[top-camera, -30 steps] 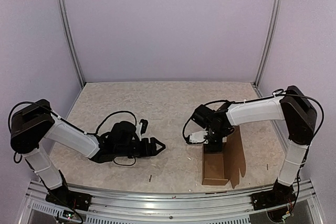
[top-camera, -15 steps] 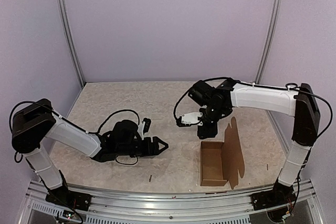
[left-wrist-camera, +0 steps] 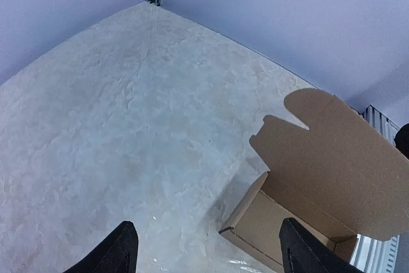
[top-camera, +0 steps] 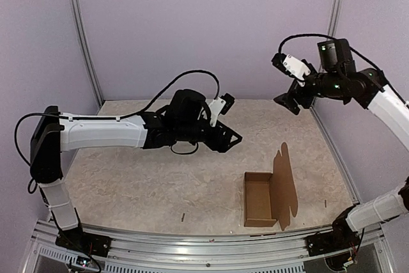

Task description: Fold the paper box

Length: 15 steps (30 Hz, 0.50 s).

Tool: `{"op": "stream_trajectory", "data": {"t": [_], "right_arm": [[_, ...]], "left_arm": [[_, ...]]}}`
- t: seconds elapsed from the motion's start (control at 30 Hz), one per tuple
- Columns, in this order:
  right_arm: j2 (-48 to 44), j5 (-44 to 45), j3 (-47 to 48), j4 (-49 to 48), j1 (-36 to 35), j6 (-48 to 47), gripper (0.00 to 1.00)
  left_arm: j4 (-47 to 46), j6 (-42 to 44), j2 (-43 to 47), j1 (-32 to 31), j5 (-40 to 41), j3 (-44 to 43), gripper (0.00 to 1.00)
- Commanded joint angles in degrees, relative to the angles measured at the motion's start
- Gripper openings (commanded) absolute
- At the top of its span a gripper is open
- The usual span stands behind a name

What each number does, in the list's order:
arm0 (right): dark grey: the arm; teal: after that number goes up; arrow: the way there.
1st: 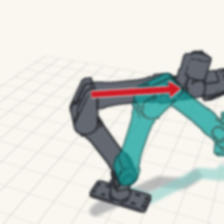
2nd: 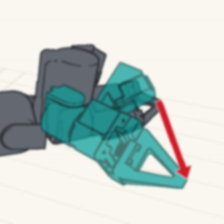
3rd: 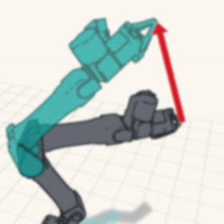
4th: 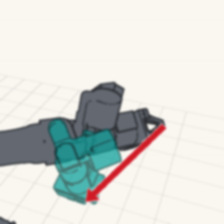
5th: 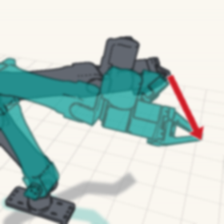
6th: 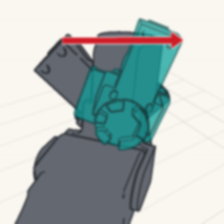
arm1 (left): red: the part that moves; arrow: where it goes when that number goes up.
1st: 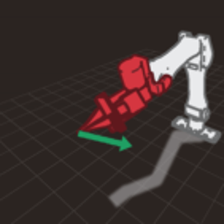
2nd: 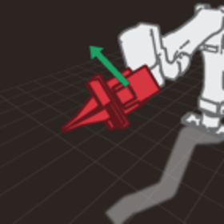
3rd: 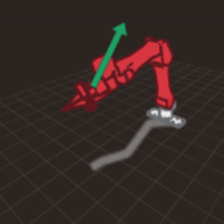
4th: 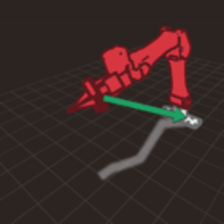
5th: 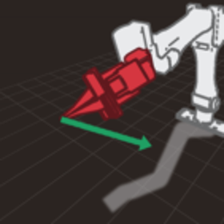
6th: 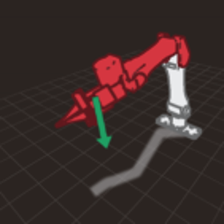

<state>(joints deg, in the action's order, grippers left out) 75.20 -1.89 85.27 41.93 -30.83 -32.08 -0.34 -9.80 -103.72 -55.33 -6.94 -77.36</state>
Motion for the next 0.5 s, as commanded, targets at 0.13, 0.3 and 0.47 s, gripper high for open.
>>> {"op": "stream_trajectory", "data": {"t": [0.13, 0.3, 0.47], "right_arm": [[-11.64, -6.25, -8.45, -3.19, 4.79, 5.53, 0.97], [-15.53, -3.49, -12.21, -2.51, 6.55, 8.47, 0.97], [-16.71, -0.95, -15.39, -3.0, 7.02, 8.92, 0.97]], "left_arm": [[23.12, 18.93, -18.37, -1.8, -7.73, -23.73, 0.56], [28.53, 22.04, -27.0, -3.0, -9.75, -33.85, 0.55], [30.22, 23.31, -32.74, -3.29, -13.55, -39.47, 0.55]]}}
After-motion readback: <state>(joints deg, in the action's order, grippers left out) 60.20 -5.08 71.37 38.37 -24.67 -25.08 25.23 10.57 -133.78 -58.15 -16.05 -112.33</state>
